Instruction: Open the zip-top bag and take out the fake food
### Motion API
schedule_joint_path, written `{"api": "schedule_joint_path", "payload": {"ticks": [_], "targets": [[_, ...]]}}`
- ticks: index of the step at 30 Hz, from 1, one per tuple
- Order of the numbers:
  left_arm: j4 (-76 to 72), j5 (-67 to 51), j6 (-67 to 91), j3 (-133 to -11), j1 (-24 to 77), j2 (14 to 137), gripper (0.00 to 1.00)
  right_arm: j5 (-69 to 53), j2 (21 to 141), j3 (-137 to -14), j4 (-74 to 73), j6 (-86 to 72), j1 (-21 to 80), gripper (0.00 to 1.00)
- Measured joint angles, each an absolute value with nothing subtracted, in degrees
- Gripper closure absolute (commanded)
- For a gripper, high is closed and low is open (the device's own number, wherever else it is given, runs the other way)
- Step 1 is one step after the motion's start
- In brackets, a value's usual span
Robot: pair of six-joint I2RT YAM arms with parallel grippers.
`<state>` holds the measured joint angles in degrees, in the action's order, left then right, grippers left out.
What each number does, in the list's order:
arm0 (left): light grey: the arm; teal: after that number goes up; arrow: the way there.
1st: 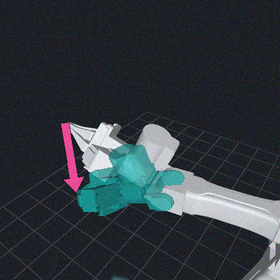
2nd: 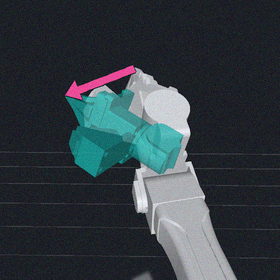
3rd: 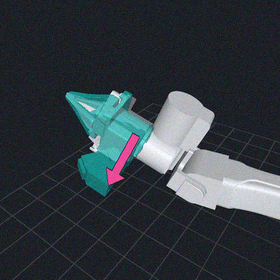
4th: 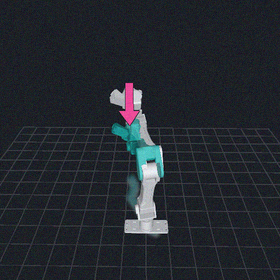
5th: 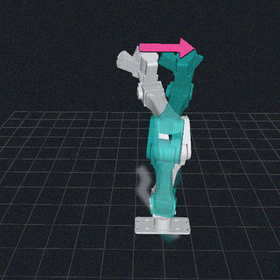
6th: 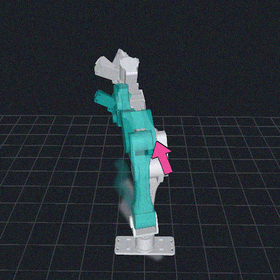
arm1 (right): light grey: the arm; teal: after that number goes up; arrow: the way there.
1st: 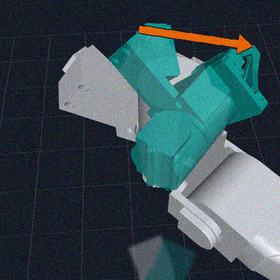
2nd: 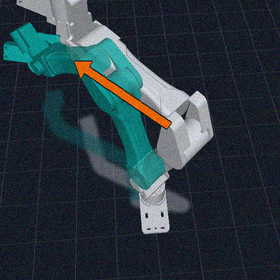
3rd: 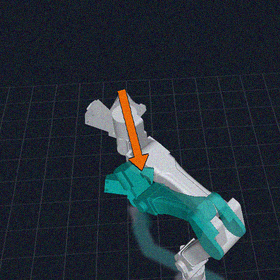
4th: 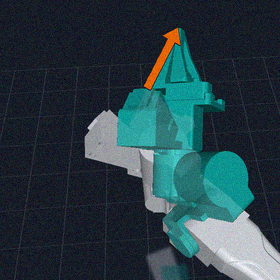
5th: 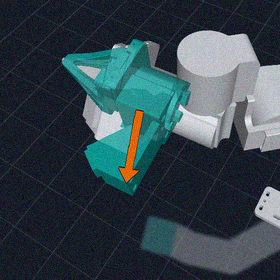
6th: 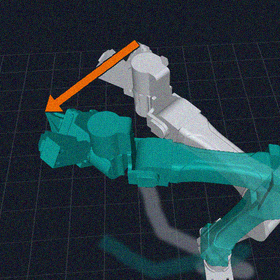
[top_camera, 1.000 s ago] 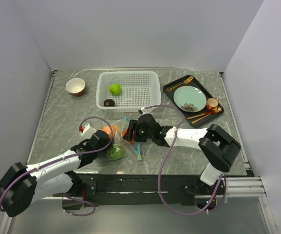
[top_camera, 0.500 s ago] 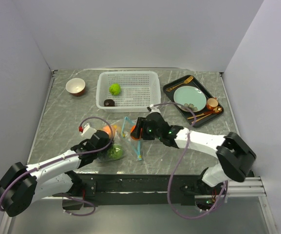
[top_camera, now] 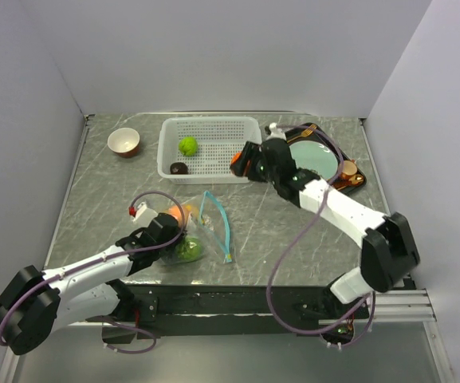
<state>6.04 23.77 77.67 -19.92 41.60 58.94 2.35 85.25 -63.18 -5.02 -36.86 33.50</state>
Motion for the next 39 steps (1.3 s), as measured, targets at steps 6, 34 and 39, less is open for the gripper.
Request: {"api": "schedule_joint_path", "payload": {"ticks": [6,34,39], "targets": [[7.4,23.4,77.7,-19.6,41.7,57.3,0.99,1.4,97.7,-73.6,-5.1,-34.6,30.0,0.11],[26.9,23.3,72.7,-27.1,42.5,46.9,0.70,-14.0,86.2,-47.0,7.4,-38.8,39.6,0.58],[30.4,23.7,72.0,-29.6,42.5,45.3,0.52,-16.1,89.0,-46.9,11.5,-40.0,43.2,0.58]]}}
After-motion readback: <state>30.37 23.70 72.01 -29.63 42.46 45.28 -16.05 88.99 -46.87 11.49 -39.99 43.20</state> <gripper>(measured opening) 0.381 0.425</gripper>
